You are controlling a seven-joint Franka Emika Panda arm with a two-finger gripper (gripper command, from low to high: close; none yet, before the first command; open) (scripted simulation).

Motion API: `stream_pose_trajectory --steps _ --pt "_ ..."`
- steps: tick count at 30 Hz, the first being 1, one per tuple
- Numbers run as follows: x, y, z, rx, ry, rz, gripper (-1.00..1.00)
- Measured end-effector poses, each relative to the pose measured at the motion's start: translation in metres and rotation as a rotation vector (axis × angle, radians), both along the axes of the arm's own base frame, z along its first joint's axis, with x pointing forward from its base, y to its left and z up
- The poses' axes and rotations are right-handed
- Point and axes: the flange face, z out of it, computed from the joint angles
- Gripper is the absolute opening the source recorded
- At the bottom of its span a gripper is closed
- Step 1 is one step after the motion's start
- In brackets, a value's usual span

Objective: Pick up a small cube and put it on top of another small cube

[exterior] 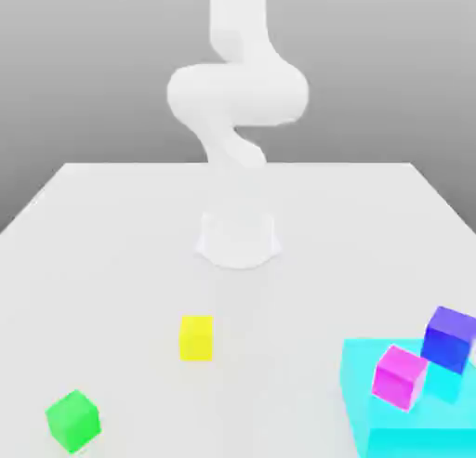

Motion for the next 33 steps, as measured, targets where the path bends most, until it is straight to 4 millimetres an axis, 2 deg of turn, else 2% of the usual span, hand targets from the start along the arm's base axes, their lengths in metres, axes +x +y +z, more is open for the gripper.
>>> stream_pose_trajectory --steps 3,7,11,15,20,22,27,32,33 --pt "0.037 -0.02 -0.045 0.038 0.082 -0.054 0.0" --pt "0.075 -0.049 -0.108 0.083 0.185 -0.129 0.0" --pt "0.101 -0.078 -0.177 0.124 0.286 -0.21 0.0" --pt "0.115 -0.108 -0.248 0.16 0.386 -0.297 0.0" --pt "0.114 -0.152 -0.341 0.202 0.508 -0.425 0.0" --pt "0.109 -0.163 -0.378 0.213 0.558 -0.467 0.0" --pt "0.084 -0.191 -0.468 0.235 0.681 -0.581 0.0" --pt "0.077 -0.197 -0.539 0.237 0.706 -0.605 0.0" --pt "0.077 -0.197 -0.548 0.238 0.706 -0.606 -1.0"
